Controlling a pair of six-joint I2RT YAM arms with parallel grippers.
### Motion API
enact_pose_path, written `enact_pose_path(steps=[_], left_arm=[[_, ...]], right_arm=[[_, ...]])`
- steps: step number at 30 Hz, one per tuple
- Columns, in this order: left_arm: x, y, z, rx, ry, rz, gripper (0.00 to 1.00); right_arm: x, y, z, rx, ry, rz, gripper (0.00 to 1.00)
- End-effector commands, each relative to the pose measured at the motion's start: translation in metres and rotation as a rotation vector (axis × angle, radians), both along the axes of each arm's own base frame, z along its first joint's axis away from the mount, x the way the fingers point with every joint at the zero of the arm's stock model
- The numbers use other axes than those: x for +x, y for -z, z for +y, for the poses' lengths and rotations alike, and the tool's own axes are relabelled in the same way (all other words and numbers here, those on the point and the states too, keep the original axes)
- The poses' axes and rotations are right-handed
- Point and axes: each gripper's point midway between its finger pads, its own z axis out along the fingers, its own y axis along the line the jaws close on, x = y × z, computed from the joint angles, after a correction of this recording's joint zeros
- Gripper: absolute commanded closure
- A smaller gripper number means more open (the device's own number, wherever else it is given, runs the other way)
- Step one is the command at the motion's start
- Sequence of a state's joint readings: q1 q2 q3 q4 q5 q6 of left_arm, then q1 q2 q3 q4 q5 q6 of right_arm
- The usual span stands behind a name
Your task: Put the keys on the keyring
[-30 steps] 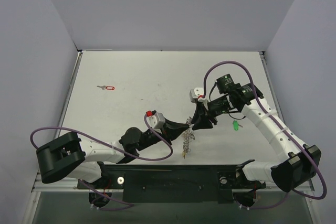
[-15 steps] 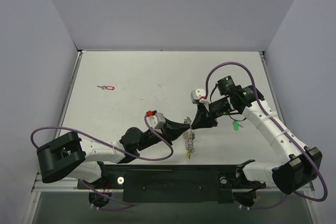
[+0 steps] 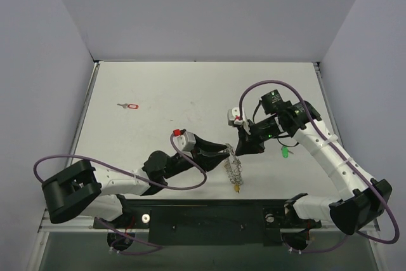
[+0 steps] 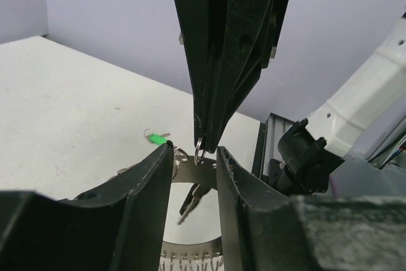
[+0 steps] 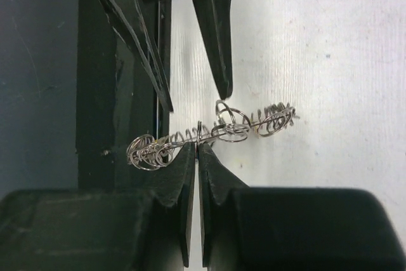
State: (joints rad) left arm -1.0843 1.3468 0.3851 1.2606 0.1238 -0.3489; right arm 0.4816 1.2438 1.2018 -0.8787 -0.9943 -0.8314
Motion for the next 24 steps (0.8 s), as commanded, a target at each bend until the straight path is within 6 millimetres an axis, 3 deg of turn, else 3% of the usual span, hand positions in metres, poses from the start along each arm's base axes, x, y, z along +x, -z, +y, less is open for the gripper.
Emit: enact_pose_path(steps=[1,4,9,12,15,17,24], left_arm=[[-0.016,-0.056,0.012,-0.1,0.074,-0.104,0.52],[-0.017,-0.041,0.014,0.031,0.065,-0.137,0.51],[-0.018,-0.026,0.018,0.181,0.06,-0.17,0.51],[-0.018,-0.036,0.011,0.183,0.065,-0.204,0.54],[-0.015,-0.029,-0.003,0.214,0.074,-0.201,0.61],[-0.014,-0.034,-0.013,0.204,0.083,-0.211,0.63],[-0.008,-0.023,-0.037,0.199,0.084,-0.205,0.66]], right_arm=[[-0.013,-0.007,-0.022,-0.201,-0.036,-0.019,1.0],[-0.027,-0.004,-0.04,-0.374,-0.099,0.03,1.0],[-0.023,-0.007,-0.06,-0.559,-0.115,0.054,1.0],[-0.018,-0.006,-0.061,-0.596,-0.095,0.035,1.0],[-0.017,-0.006,-0.058,-0.605,-0.098,0.041,1.0],[-0.017,-0.006,-0.056,-0.605,-0.101,0.046,1.0],[-0.019,-0.005,-0.054,-0.59,-0.107,0.058,1.0]])
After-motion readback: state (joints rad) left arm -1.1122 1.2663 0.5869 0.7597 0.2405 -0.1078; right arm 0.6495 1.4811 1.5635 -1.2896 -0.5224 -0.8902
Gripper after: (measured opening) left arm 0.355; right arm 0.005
